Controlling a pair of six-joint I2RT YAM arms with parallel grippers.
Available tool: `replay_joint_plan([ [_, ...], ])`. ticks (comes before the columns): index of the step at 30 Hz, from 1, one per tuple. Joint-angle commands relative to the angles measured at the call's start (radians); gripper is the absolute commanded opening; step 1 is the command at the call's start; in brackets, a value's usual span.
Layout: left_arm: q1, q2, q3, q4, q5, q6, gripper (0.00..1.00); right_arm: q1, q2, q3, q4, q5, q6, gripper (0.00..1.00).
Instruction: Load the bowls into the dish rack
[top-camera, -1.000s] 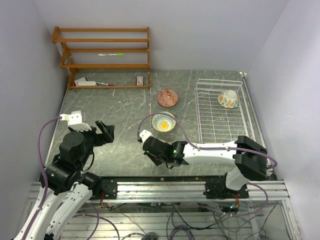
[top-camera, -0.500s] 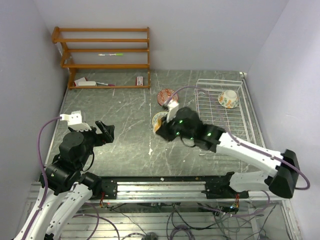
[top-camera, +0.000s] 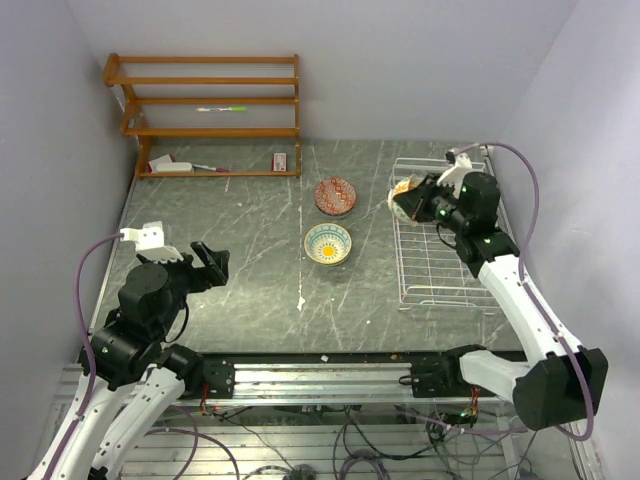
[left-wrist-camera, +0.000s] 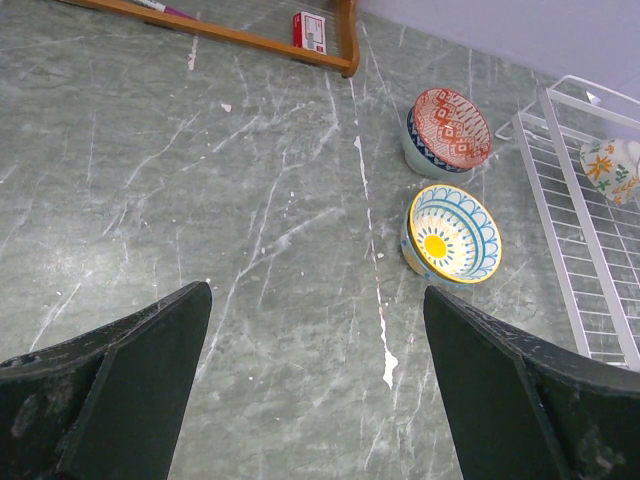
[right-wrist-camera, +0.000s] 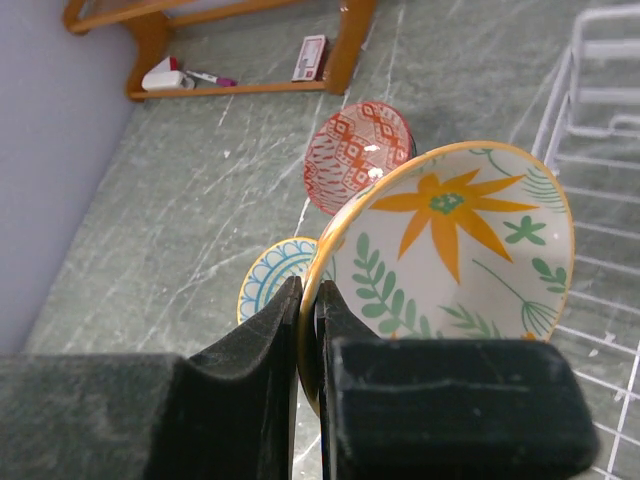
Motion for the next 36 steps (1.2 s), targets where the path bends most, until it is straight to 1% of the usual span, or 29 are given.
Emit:
replay_joint_plan([
  [1, -0.007, 0.002, 0.027, 0.008, 0.008, 0.004, 0.98, -0.163, 0.006, -0.099, 0.209, -0.286, 0.148, 0.07],
  [5, -0.012, -0.001, 0.027, 0.009, 0.008, 0.003, 0.98, -0.29, 0.032, -0.178, 0.362, -0.455, 0.284, 0.08],
  [8, -0.012, 0.001, 0.027, 0.008, 0.008, 0.003, 0.98, -0.344, 0.064, -0.226, 0.436, -0.531, 0.36, 0.08],
  [15, -0.012, -0.004, 0.026, 0.008, 0.006, 0.003, 0.98, -0.428, 0.109, -0.302, 0.497, -0.574, 0.421, 0.09],
  [20, -0.013, -0.001, 0.027, 0.008, 0.005, 0.003, 0.98, -0.463, 0.156, -0.337, 0.51, -0.609, 0.435, 0.09],
  [28, -0.013, -0.001, 0.027, 0.005, -0.004, 0.001, 0.98, -0.515, 0.25, -0.394, 0.611, -0.677, 0.493, 0.1],
  [36, -0.013, 0.008, 0.029, 0.003, -0.007, 0.001, 0.98, -0.572, 0.315, -0.447, 0.647, -0.697, 0.51, 0.11],
])
